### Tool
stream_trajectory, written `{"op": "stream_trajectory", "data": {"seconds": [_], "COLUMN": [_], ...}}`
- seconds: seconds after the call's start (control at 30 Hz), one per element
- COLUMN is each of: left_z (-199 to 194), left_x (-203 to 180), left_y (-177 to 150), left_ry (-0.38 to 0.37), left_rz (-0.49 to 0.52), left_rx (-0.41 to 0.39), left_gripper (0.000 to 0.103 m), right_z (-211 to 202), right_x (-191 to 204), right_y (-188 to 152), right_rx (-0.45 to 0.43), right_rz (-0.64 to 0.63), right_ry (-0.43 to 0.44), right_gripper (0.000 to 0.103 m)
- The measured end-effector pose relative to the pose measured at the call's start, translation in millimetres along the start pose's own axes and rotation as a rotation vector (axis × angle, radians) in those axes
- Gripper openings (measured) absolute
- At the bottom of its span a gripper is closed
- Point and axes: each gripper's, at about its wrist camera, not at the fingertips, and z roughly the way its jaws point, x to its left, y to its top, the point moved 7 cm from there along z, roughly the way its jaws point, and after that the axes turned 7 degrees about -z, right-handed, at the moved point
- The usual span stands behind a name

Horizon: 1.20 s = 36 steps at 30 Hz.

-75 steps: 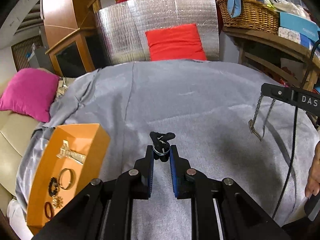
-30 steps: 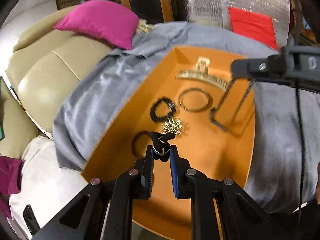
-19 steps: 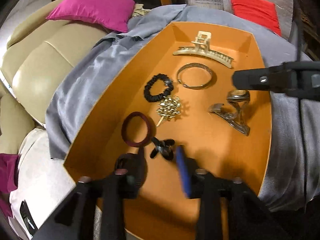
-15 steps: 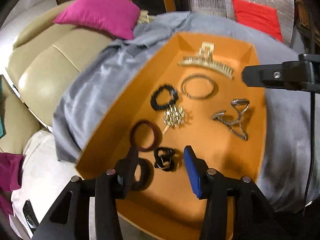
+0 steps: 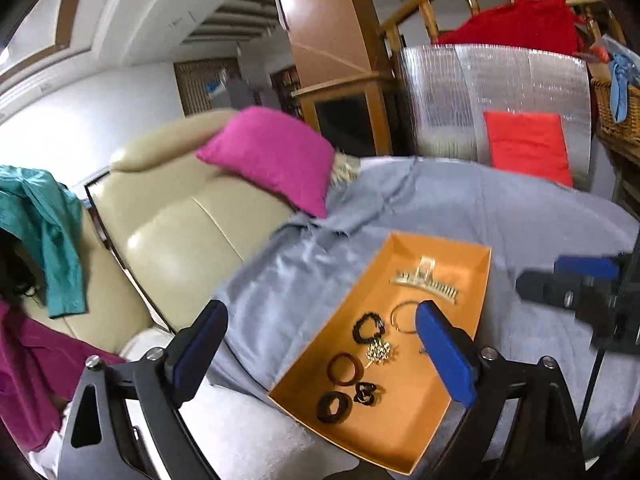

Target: Organize jewelry

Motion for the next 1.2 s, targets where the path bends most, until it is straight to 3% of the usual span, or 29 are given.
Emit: {"op": "stream_trajectory", "data": {"seconds": [0.13, 0.3, 0.47, 1.2], "left_z": [-23.7, -44.7, -58.7, -53.3], "left_x": [5.1, 9.8, 17.1, 36.6], "left_y": [11.6, 19.6, 23.1, 19.4], "left_ry": [0.014, -0.006, 0.031, 0.029], "left_rz": [-0.011, -0.032, -0.037, -0.092], "left_rx": [-0.029, -0.037, -0.068, -0.048], "left_gripper": [0.097, 0.097, 0.097, 0.097], "right_z": [-26.6, -52.8, -69.7, -53.4], "right_x": [9.8, 16.9, 25.5, 47.6], "right_y": [-6.3, -11.7, -14.5, -17.7], "right_rx": [-0.003, -0.014, -0.045, -0.042], "right_rz": [-0.024, -0.054, -0.090, -0.129], "right_ry": [-0.051, -0.102, -0.143, -0.122], "right_gripper": [0.076, 0.076, 0.078, 0.078]}}
